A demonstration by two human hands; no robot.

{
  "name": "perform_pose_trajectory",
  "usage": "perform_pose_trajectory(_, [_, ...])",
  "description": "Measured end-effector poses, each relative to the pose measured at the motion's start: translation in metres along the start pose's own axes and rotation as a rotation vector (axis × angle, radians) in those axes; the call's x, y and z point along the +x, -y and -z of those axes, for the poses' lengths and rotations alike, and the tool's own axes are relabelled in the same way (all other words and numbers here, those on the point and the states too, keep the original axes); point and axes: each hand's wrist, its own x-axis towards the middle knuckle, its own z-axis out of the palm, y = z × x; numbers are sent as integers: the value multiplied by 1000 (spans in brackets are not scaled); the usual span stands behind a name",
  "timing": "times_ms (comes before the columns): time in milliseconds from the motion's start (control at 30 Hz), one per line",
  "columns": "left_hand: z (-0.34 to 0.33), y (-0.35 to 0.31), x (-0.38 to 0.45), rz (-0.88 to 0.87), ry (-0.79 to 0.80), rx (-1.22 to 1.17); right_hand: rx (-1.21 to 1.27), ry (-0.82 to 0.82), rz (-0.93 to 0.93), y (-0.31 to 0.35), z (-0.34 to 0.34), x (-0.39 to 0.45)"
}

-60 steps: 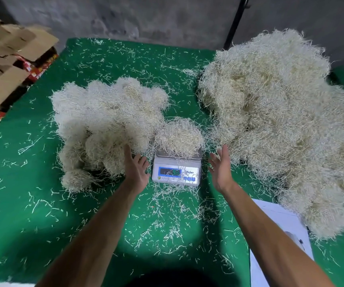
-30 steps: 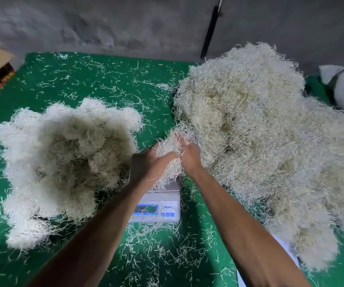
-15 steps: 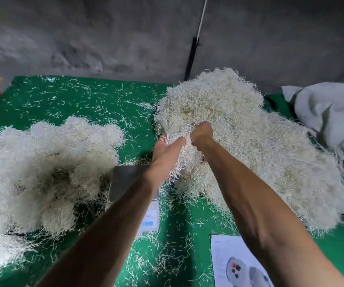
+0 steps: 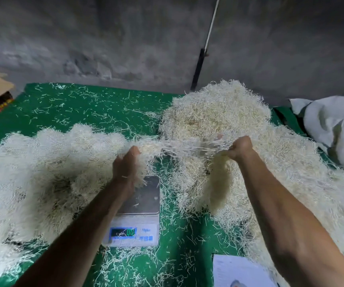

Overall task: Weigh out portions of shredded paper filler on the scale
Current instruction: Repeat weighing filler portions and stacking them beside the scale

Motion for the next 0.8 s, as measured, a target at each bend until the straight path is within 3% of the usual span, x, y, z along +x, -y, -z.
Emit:
perform_pose_trajectory(67, [-7, 1, 7, 87, 79, -41, 571, 311, -97, -11, -15, -18])
perform_pose_trajectory(100, [-13, 2, 6, 97, 161, -42, 606, 419, -97, -16, -29, -26])
perform_pose_trajectory(200, [-29, 7, 1, 81, 291, -22, 31, 529, 150, -44, -79, -58])
perform_pose_trajectory(300, [-36, 7, 0, 123, 341, -23, -453, 376, 454, -81, -116, -73])
perform_pose_trajectory(367, [-31, 8, 7, 141, 298, 57, -490, 264, 500, -91, -119, -65])
perform_pose_trajectory(500, [-23, 13, 6, 131, 181, 240, -583, 188, 471, -76, -115, -45])
perform_pose_trajectory(800, [-29, 19, 16, 135, 311, 102, -695, 27, 542, -45, -132, -34])
